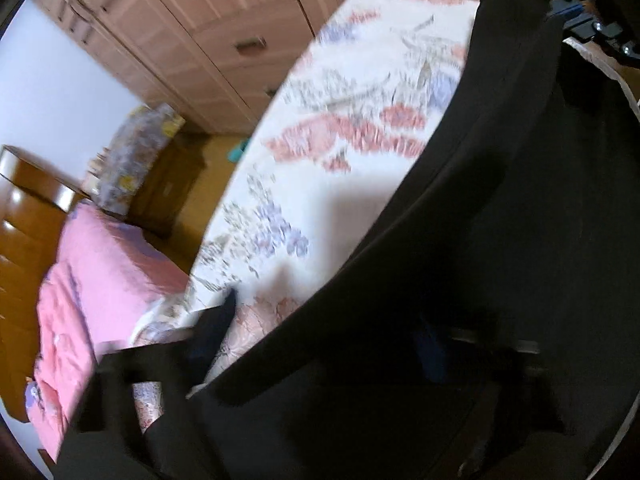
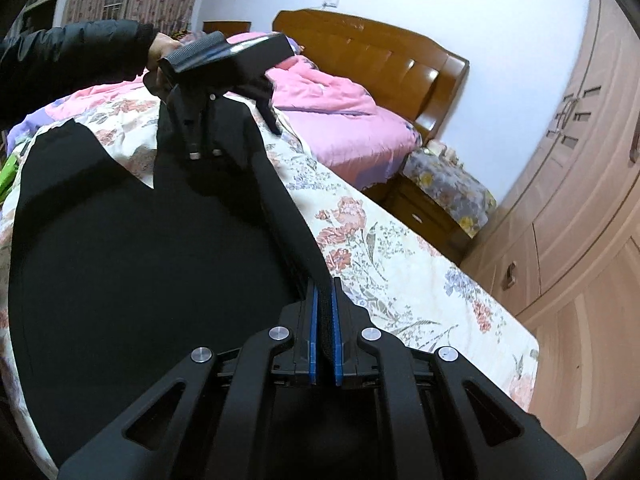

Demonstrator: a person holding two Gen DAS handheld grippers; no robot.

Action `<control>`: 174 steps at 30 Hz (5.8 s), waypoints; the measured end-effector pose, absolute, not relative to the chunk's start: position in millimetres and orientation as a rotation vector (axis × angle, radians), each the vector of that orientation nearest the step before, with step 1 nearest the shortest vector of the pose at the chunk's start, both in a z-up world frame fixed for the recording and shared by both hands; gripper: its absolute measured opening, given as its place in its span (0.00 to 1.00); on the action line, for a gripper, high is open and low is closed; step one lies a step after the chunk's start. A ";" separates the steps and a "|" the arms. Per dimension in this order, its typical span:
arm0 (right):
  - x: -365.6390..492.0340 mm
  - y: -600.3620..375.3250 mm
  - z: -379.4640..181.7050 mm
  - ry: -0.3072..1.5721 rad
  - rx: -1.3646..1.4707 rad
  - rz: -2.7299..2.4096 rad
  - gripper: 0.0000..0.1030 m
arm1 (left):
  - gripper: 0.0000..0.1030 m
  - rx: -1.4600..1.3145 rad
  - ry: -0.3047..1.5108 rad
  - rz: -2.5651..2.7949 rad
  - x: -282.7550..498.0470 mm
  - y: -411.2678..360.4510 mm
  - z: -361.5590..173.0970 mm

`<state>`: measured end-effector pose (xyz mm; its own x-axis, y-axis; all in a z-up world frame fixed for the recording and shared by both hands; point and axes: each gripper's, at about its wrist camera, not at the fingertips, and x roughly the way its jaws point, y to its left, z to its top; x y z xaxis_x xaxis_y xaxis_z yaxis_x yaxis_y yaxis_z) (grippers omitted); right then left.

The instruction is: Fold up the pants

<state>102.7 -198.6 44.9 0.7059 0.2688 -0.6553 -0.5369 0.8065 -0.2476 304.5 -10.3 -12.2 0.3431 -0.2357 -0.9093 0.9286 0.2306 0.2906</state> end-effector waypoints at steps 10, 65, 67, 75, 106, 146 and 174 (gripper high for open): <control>82.1 -202.3 59.1 0.604 -0.392 0.403 0.07 | 0.11 1.025 0.603 -0.781 235.3 22.6 40.0; -92.6 -305.4 -45.0 0.770 0.651 0.141 0.27 | 0.94 -0.240 0.995 -0.295 7.1 118.5 -30.1; -91.6 -304.0 -44.2 0.774 0.630 0.142 0.27 | 0.93 -0.284 0.997 -0.280 14.5 123.4 -29.8; -94.6 -304.5 -45.5 0.763 0.613 0.125 0.17 | 0.16 -0.321 0.981 -0.165 32.5 141.3 -28.0; -139.5 -300.2 -28.1 0.787 0.449 0.067 0.06 | 0.12 -0.179 0.931 -0.221 -49.7 149.3 -28.8; -4.3 -175.6 -16.6 0.890 -0.053 0.257 0.74 | 0.98 0.273 0.972 -0.371 112.6 -27.6 -19.5; -13.4 -258.1 -44.9 0.925 -0.145 0.107 0.89 | 0.99 0.225 0.939 -0.378 131.4 -15.7 -45.5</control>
<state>-13.4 -258.1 -44.9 0.5980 0.0296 -0.8010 -0.1538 0.9850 -0.0784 131.4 -15.7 -45.5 0.5322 -0.2176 -0.8182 0.4103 0.9116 0.0245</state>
